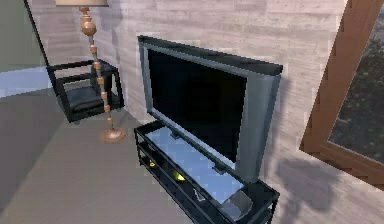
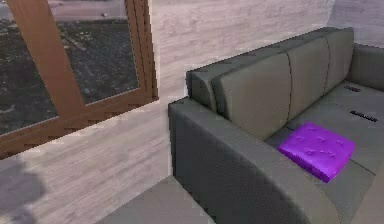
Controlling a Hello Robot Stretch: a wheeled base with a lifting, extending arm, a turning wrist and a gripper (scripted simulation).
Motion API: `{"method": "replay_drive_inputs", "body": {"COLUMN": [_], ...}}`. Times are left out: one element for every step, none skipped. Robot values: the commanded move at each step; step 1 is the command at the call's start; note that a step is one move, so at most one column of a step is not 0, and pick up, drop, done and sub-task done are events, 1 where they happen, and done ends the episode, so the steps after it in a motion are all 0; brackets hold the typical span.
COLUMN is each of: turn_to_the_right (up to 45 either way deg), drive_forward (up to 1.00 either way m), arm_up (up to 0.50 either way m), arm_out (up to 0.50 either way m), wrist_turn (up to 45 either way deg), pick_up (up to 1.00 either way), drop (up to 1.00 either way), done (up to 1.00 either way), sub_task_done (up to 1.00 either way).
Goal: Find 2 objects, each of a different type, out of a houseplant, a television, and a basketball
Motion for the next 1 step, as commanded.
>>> {"method": "replay_drive_inputs", "body": {"turn_to_the_right": [0.0], "drive_forward": [0.0], "arm_up": [0.0], "arm_out": [0.0], "wrist_turn": [0.0], "pick_up": [0.0], "drop": [0.0], "done": [1.0], "sub_task_done": [0.0]}}
